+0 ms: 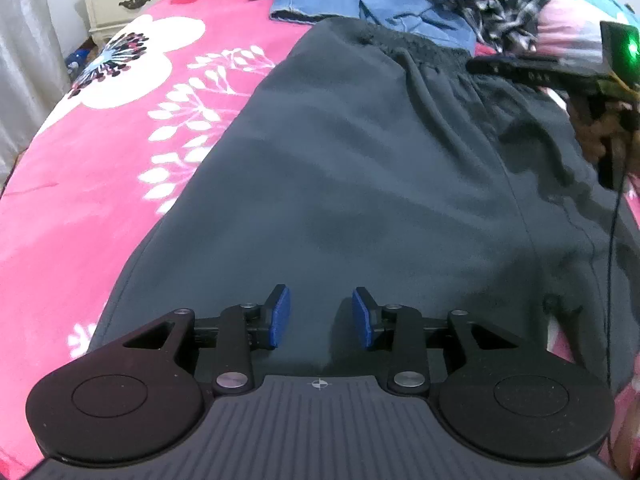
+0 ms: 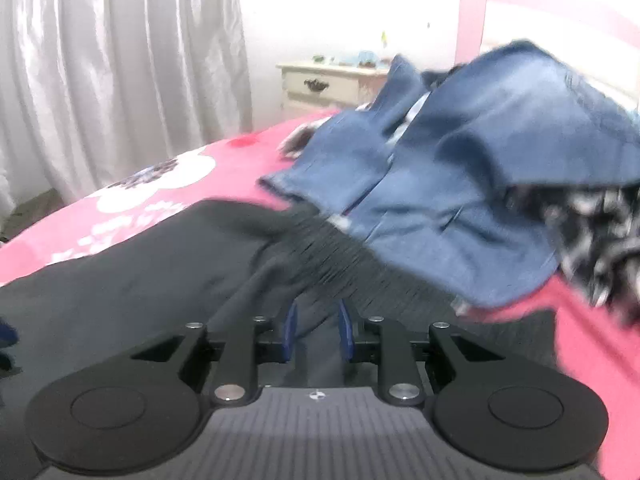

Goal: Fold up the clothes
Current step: 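Lower the trousers flat onto the bedspread and open the right gripper, then grasp the elastic waistband with the right gripper and tug it straight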

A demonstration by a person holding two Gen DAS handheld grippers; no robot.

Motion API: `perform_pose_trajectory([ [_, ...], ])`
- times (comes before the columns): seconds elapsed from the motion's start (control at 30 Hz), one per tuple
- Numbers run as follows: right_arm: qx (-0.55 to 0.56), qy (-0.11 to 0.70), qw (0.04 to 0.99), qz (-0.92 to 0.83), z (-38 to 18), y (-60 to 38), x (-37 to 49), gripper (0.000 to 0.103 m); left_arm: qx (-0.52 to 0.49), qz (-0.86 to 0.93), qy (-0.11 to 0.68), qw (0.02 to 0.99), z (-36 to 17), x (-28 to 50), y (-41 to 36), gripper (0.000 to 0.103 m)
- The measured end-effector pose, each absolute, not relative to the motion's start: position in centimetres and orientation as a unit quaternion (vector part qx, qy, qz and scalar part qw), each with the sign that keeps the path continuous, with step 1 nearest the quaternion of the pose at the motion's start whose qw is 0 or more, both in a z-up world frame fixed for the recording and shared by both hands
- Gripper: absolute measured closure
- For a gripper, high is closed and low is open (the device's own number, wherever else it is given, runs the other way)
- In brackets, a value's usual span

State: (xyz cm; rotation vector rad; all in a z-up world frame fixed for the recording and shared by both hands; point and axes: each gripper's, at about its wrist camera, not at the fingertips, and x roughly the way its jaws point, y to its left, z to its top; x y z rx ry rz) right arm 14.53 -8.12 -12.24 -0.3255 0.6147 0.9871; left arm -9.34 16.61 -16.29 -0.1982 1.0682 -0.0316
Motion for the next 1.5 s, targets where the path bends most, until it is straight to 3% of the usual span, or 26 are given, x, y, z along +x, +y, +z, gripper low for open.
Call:
perform_pose_trajectory([
  [0.07, -0.172, 0.278, 0.818, 0.472, -12.1, -7.5, 15.4, 0.062, -0.102, -0.014, 0.502, 0.859, -16.4, -8.8, 16.6, 0.068],
  [0.17, -0.203, 0.265, 0.807, 0.487, -12.1, -6.5, 16.4, 0.055, -0.111, -0.015, 0.484, 0.868, -16.3, -7.7, 16.4, 0.064],
  [0.33, -0.250, 0.263, 0.782, 0.507, -12.9, -4.3, 16.9, 0.055, -0.126, -0.007, 0.463, 0.877, -16.5, -6.2, 16.5, 0.061],
  [0.37, -0.260, 0.266, 0.777, 0.507, -13.2, -3.9, 16.9, 0.057, -0.128, -0.006, 0.462, 0.878, -16.7, -6.0, 16.5, 0.061],
  [0.47, -0.293, 0.270, 0.766, 0.504, -14.1, -2.9, 16.9, 0.087, -0.136, -0.004, 0.460, 0.878, -17.1, -5.7, 16.6, 0.061],
  [0.5, -0.304, 0.267, 0.764, 0.502, -14.2, -2.8, 16.8, 0.092, -0.138, -0.004, 0.459, 0.877, -17.2, -5.6, 16.6, 0.061],
  [0.83, -0.328, 0.213, 0.792, 0.469, -14.2, -2.2, 16.7, 0.095, -0.130, -0.002, 0.456, 0.881, -17.5, -5.2, 16.5, 0.061],
  [1.03, -0.305, 0.229, 0.808, 0.449, -15.8, -2.0, 17.9, 0.091, -0.124, 0.002, 0.454, 0.882, -17.7, -5.2, 16.3, 0.061],
  [1.1, -0.268, 0.244, 0.818, 0.446, -15.6, -2.5, 18.8, 0.086, -0.122, 0.003, 0.453, 0.883, -17.7, -5.3, 16.3, 0.060],
  [1.27, -0.083, 0.281, 0.867, 0.402, -12.1, -7.9, 24.0, 0.086, -0.117, 0.003, 0.455, 0.883, -17.8, -5.1, 16.2, 0.060],
  [1.5, 0.036, 0.340, 0.870, 0.354, -8.3, -18.5, 28.4, 0.081, -0.118, 0.004, 0.456, 0.882, -17.8, -5.0, 16.2, 0.060],
])
